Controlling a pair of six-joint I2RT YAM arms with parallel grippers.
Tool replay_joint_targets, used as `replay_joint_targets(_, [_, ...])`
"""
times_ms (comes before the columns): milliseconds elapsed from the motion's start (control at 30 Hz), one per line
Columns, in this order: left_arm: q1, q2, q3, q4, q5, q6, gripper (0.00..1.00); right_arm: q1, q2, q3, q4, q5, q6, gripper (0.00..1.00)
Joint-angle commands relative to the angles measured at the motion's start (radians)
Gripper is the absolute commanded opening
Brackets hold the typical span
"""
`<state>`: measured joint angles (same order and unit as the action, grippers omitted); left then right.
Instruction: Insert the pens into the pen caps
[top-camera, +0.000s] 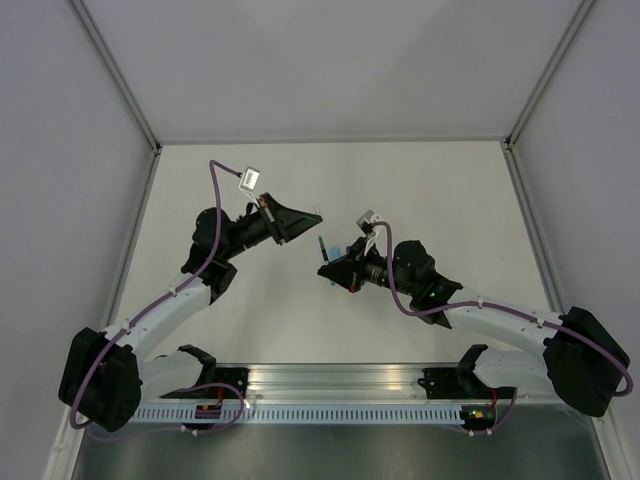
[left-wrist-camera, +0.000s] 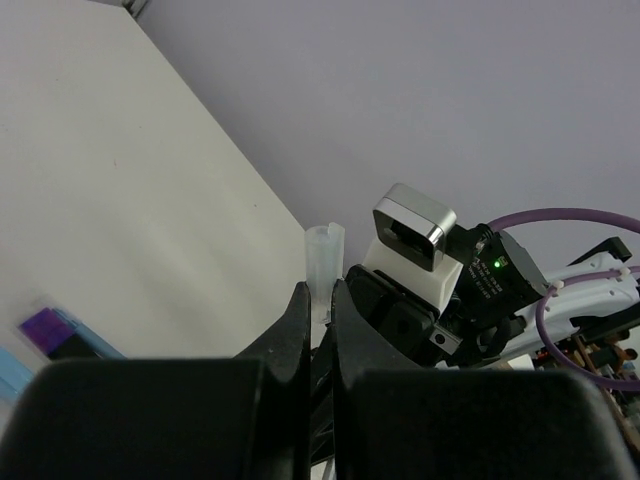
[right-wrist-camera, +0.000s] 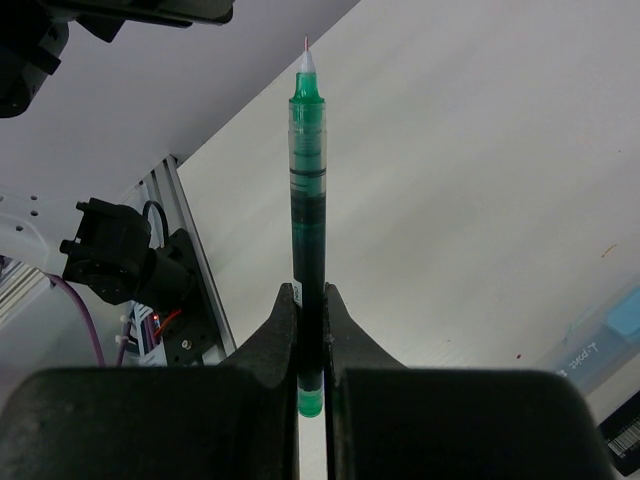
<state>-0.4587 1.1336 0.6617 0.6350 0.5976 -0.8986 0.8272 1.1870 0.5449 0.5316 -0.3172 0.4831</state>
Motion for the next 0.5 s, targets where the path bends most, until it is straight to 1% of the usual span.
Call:
replay_joint_targets(0, [-0.008, -0.017, -0.004, 0.031, -0.027, 0.063, 0.02, 0.001, -0.03, -0.007, 0.045, 0.027, 0.005, 0.0])
replay_joint_targets(467, [-0.024, -0.017, -0.01, 0.042, -0.035, 0.082, 0.02, 0.001, -0.081, -0.025, 0.041, 0.064, 0.003, 0.0])
